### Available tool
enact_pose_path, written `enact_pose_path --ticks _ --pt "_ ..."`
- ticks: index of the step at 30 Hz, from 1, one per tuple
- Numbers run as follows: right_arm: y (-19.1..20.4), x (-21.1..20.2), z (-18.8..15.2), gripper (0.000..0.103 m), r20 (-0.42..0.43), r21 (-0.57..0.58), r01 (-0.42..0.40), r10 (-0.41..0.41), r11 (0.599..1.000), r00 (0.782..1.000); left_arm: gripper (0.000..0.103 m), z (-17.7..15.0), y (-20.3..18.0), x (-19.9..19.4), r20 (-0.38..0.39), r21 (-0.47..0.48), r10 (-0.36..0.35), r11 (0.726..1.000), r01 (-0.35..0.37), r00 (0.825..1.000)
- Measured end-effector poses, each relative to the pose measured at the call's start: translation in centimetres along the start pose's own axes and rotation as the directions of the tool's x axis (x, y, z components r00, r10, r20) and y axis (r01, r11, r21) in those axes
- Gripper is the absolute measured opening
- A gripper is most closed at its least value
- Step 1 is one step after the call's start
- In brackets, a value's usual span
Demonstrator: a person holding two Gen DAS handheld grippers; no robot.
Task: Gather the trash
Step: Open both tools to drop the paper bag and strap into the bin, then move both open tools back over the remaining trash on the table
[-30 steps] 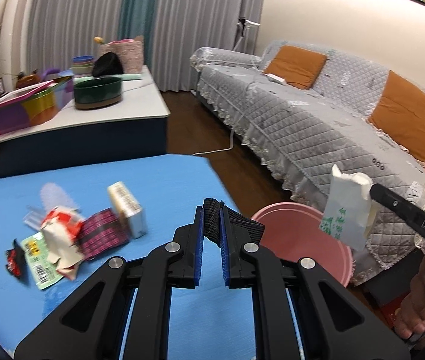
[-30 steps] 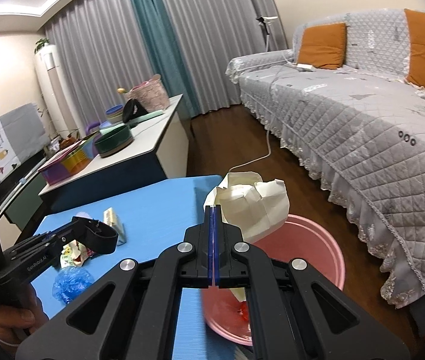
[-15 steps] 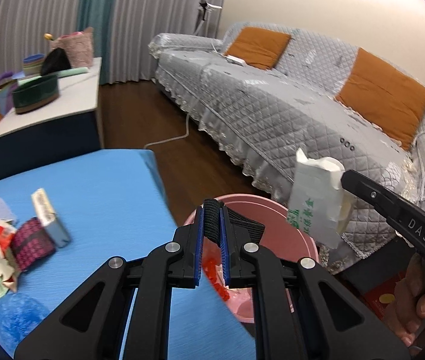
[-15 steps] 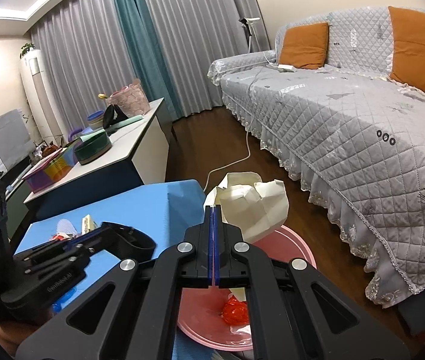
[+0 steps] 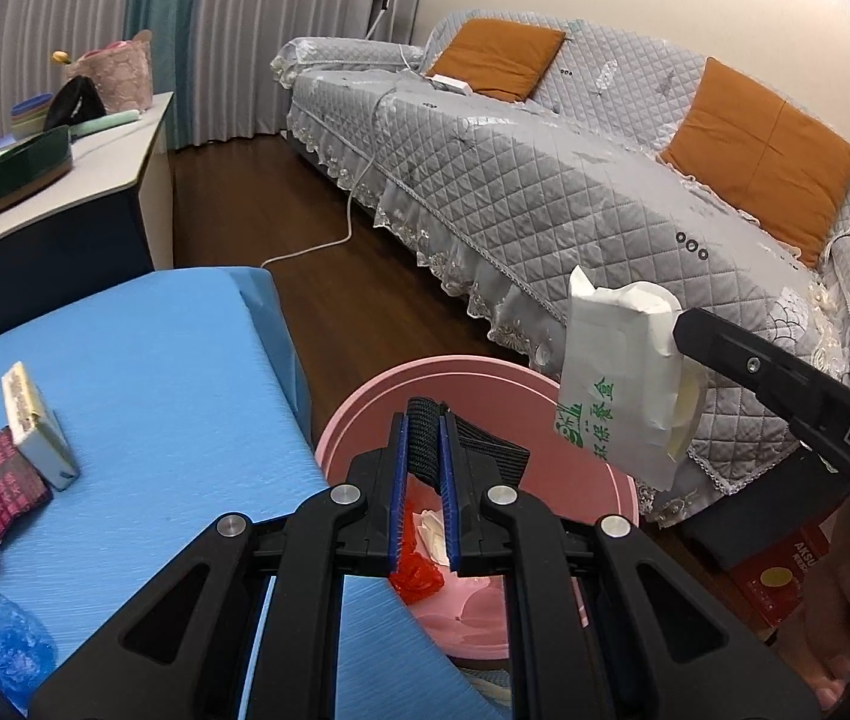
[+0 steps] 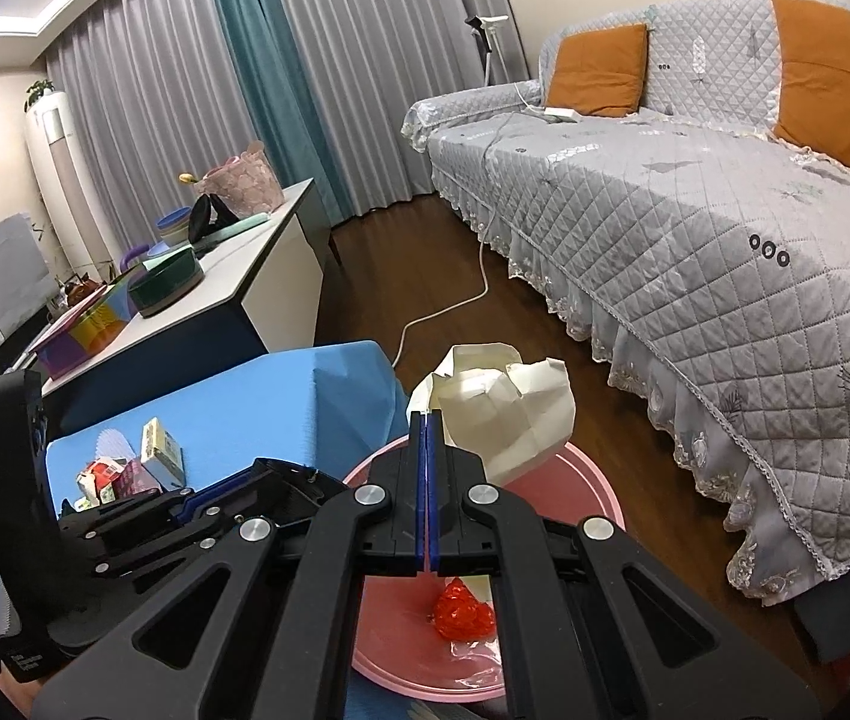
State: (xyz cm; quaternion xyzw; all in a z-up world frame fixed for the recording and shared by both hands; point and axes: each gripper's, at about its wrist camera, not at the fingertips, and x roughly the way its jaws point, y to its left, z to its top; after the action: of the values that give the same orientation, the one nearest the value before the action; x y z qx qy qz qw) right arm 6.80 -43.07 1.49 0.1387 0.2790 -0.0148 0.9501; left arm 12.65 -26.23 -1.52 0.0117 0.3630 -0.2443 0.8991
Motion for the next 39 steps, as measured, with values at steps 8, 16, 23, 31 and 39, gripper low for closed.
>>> enact_pose_path --ticks 8,16,23,31,39 --pt "-0.3 0.7 -0.1 0.005 -0.025 0.007 0.012 -0.012 1.0 1.0 0.019 0.2 -0.5 1.0 -0.021 0.011 -0.011 1.0 0.011 1.0" --pt "-1.4 0.6 0.0 0.044 -0.022 0.081 0.028 -0.026 0.996 0.999 0.034 0.5 0.0 0.2 -0.008 0.005 -0.005 1.0 0.005 1.0" --pt "-0.2 0.2 0.2 0.044 0.007 0.06 0.022 -0.022 0.998 1.0 0.034 0.6 1.4 -2.1 0.022 -0.012 0.014 1.0 -0.014 1.0" --pt "2.4 -0.2 0.1 0.043 0.05 0.023 0.034 -0.035 0.999 0.998 0.034 0.6 4.0 -6.7 0.08 -0.038 0.055 0.998 -0.052 0.995" --pt "6.1 -0.3 -0.2 0.033 0.058 -0.002 -0.026 0.026 1.0 0.998 0.033 0.0 7.7 -11.5 0.124 -0.072 0.116 0.992 -0.107 0.986"
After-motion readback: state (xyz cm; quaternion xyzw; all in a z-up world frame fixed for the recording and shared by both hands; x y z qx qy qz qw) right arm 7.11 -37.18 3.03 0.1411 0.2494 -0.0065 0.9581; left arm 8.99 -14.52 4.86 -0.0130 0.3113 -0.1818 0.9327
